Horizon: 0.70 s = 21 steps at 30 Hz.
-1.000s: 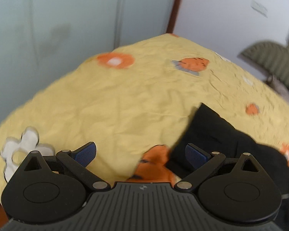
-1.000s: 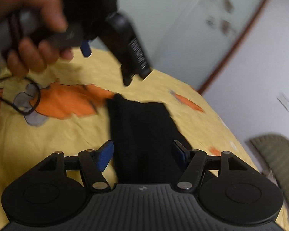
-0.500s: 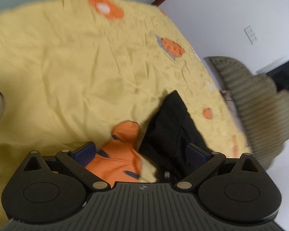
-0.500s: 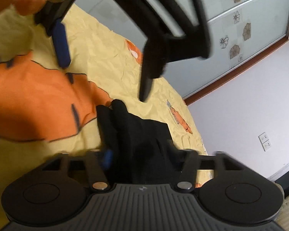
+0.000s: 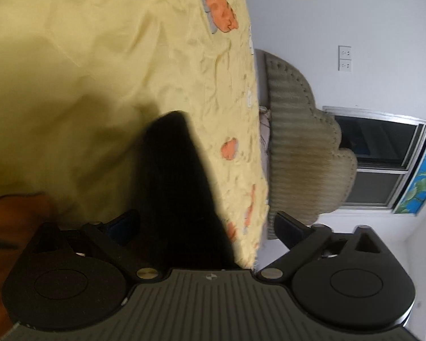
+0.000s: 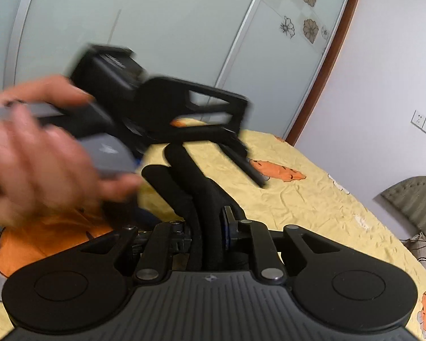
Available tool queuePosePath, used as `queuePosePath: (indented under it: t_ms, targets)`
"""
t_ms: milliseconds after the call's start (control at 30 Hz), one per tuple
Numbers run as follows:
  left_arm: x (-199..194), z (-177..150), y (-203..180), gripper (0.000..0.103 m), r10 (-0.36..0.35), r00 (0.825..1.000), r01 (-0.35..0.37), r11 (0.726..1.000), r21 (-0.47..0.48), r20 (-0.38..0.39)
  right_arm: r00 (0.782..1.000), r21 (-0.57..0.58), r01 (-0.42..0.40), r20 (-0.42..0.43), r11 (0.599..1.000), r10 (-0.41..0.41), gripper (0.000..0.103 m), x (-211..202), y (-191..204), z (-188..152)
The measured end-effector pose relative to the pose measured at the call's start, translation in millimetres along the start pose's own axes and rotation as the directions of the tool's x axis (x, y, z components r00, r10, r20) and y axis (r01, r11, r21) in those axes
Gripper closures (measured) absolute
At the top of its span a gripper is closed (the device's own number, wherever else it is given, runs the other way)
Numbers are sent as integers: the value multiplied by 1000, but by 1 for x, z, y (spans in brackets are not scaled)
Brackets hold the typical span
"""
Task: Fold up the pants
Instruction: 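Grasp the trouser corner with the left gripper while the right gripper grasps nearby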
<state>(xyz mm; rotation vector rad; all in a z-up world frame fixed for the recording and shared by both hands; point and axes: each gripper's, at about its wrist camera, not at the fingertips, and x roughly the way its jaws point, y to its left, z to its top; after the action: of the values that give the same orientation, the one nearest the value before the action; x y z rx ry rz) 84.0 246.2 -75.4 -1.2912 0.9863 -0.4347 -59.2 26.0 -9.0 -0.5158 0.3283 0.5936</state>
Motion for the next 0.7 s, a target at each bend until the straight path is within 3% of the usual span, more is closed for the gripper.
queuePosePath:
  t_ms: [67,100,167,233,300,400,500,567,700]
  targets:
    - [3,3,-6,39,53,998,-54,998,43,21,999,-48,-37,-42,998,35,87,8,6,-4]
    - [4,4,-10,65,108,994,-111,991,76,34,998,-56,-55,-47,997,53,84,2,6,-4]
    - [8,4,-14,81,190,981,-195,969,149,49,988,-4,-156,-16,988,156,83,-15,-4,-5]
    - [11,2,-18,83,228,972,-236,949,208,64,967,138,-253,65,958,246,83,-32,-31,-8]
    - [12,-3,-28,83,264,958,-286,919,273,112,970,312,-242,85,919,227,83,-32,-63,-16]
    - [15,-19,-43,84,299,933,-355,851,388,199,989,432,-106,-48,896,140,83,-8,-80,-33]
    - [15,-38,-58,84,337,904,-425,779,460,264,968,434,-90,-173,896,181,83,30,-70,-51]
    - [9,-54,-71,84,343,885,-461,731,503,313,979,447,-76,-137,891,152,83,25,-68,-50]
    - [-6,-87,-104,84,295,890,-451,683,575,347,982,527,-180,53,831,179,83,-12,-83,-39]
